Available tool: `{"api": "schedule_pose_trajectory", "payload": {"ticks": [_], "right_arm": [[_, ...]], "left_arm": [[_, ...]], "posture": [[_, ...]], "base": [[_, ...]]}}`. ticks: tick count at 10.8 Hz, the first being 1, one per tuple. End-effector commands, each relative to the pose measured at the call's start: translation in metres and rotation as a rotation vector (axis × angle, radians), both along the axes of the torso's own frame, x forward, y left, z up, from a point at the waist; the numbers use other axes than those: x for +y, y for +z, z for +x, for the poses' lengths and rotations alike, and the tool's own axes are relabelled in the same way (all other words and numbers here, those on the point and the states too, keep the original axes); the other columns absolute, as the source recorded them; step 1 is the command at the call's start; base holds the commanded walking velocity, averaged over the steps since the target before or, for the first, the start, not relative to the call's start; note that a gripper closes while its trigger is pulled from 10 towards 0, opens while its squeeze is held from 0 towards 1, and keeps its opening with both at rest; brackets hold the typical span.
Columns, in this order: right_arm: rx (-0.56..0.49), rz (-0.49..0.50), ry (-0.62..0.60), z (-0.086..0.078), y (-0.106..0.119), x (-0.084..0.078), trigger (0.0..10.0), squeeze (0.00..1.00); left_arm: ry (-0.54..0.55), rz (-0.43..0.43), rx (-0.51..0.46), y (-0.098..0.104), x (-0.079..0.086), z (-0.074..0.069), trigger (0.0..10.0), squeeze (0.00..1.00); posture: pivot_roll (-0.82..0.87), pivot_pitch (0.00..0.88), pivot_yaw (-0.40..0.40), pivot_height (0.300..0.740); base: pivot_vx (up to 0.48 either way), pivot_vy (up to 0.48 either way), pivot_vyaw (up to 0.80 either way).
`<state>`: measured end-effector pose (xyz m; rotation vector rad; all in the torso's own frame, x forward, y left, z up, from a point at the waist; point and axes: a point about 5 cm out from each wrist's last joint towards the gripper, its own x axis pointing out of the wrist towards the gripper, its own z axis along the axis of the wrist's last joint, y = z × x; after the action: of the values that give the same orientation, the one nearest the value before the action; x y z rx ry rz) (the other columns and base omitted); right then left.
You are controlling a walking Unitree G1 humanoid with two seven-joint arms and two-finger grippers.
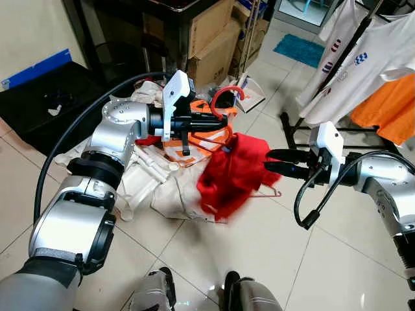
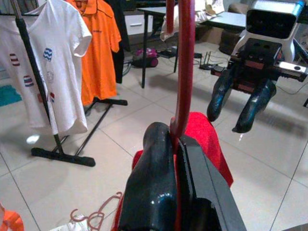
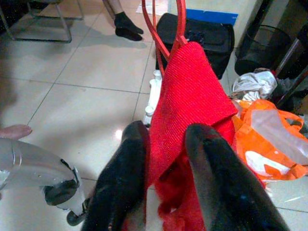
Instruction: Hang hanger
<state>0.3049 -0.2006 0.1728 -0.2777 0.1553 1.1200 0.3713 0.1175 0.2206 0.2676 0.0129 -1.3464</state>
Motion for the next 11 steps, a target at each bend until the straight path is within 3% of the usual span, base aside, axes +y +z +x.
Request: {"api": "schedule_pose_trajectory", "payload": {"ticks": [1, 2, 3, 6, 9, 11], "right_arm": [[-0.022, -0.001, -0.003, -0.001, 0.005, -0.005, 10.0, 1.0], [-0.03, -0.008, 0.016, -0.003, 0.006, -0.002, 10.0, 1.0], [-0.039, -0.006, 0.047, -0.007, 0.006, 0.003, 10.0, 0.0], [-0.074, 0.08, 0.046, -0.007, 0.022, 0.008, 10.0, 0.0], [-0.082, 0.138, -0.026, -0.002, 0.017, 0.014, 10.0, 0.0], [-0.098, 0.119, -0.055, 0.002, 0.007, 0.021, 10.0, 0.0]], "left_arm": [[-0.008, -0.001, -0.014, 0.002, -0.001, -0.001, 0.0, 0.0], [-0.004, -0.001, -0.012, 0.001, -0.001, -0.001, 0.0, 0.0], [-0.002, -0.006, -0.01, 0.001, -0.001, -0.001, 0.0, 0.0], [0.019, -0.013, -0.013, -0.001, 0.0, 0.0, 0.0, 0.0], [0.095, -0.087, -0.035, 0.0, -0.001, 0.002, 0.0, 0.0], [0.104, -0.095, -0.037, -0.002, 0.0, 0.0, 0.0, 0.0]], "posture": [[-0.18, 0.156, -0.066, 0.74], [-0.18, 0.156, -0.066, 0.74], [-0.18, 0.164, -0.068, 0.74], [-0.18, 0.167, -0.069, 0.74], [-0.18, 0.168, -0.065, 0.74], [-0.17, 0.169, -0.067, 0.74]], "base": [[0.0, 0.0, 0.0], [0.0, 0.0, 0.0], [0.0, 0.0, 0.0], [0.0, 0.0, 0.0], [0.0, 0.0, 0.0], [0.0, 0.0, 0.0]]}}
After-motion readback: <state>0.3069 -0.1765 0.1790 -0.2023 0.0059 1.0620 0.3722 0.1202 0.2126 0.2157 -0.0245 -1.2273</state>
